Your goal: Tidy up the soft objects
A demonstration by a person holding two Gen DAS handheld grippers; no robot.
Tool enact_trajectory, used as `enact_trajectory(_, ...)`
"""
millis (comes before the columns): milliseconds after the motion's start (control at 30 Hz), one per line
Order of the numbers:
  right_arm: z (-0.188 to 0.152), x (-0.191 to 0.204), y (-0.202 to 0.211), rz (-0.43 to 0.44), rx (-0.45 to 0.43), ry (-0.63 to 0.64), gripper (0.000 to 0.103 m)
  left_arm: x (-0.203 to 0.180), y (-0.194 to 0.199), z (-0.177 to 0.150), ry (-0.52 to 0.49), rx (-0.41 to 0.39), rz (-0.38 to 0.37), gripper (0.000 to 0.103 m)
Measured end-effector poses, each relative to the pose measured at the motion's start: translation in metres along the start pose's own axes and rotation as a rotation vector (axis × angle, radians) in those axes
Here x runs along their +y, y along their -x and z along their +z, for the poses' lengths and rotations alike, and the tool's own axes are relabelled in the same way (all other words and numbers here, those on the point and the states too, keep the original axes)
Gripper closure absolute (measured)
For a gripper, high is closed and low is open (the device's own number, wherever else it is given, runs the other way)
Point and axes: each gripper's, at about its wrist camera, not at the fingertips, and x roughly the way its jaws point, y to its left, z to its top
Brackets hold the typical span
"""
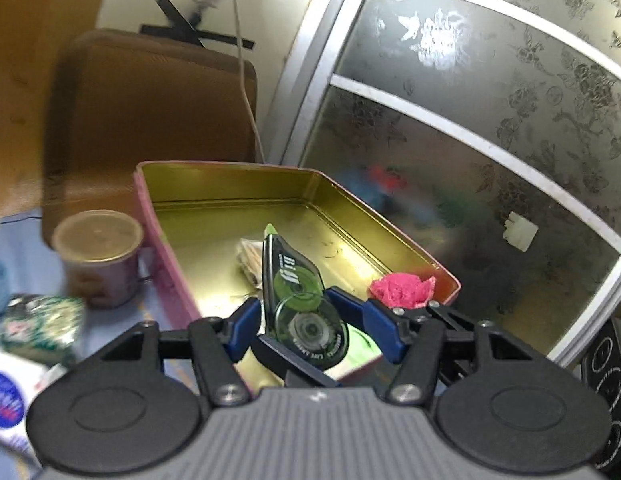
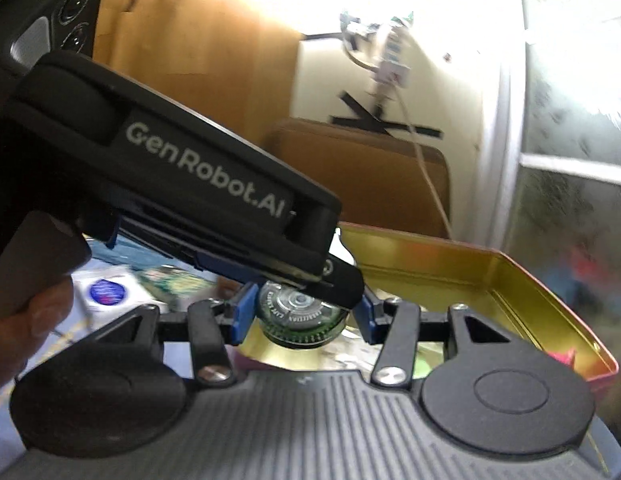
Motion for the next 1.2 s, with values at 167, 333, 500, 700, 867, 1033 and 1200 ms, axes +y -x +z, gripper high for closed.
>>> enact_trajectory(167,-0.012,-0.017,-0.019,-0.001,0.059,-0.071,0.047,0.000,-0.026,-0.005,-0.006,0.036,0.039,0.043)
enact_trajectory(333,-0.013,-0.012,-0.021,0.007,0.040,-0.072,0.044,0.008,-0.010,-0.008,0.003,0.014,0.035,0.042)
enact_trajectory(500,-0.010,0.009,-0.009,0.029,-0.018,-0.044,0.045,0.036,0.043,-0.019,0.078,-0.065,0.033,0.041)
enact_trajectory(700,0.001,0.056,-0.013,0.208,-0.017,0.025,0.046,0.119,0.122,-0.062,0.266,-0.125,0.257,0.037)
enact_trajectory(867,0.003,0.101,-0.050,0.382,0.104,0.034,0.046,0.173,0.171,-0.103,0.380,-0.129,0.463,0.038)
enact_trajectory(1033,0.031,0.157,-0.104,0.498,0.171,0.014,0.046,0.189,0.191,-0.123,0.328,-0.175,0.549,0.037)
enact_trajectory(1200,0.070,0.209,-0.186,0.505,0.305,-0.071,0.046,0.185,0.190,-0.121,0.291,-0.178,0.541,0.037)
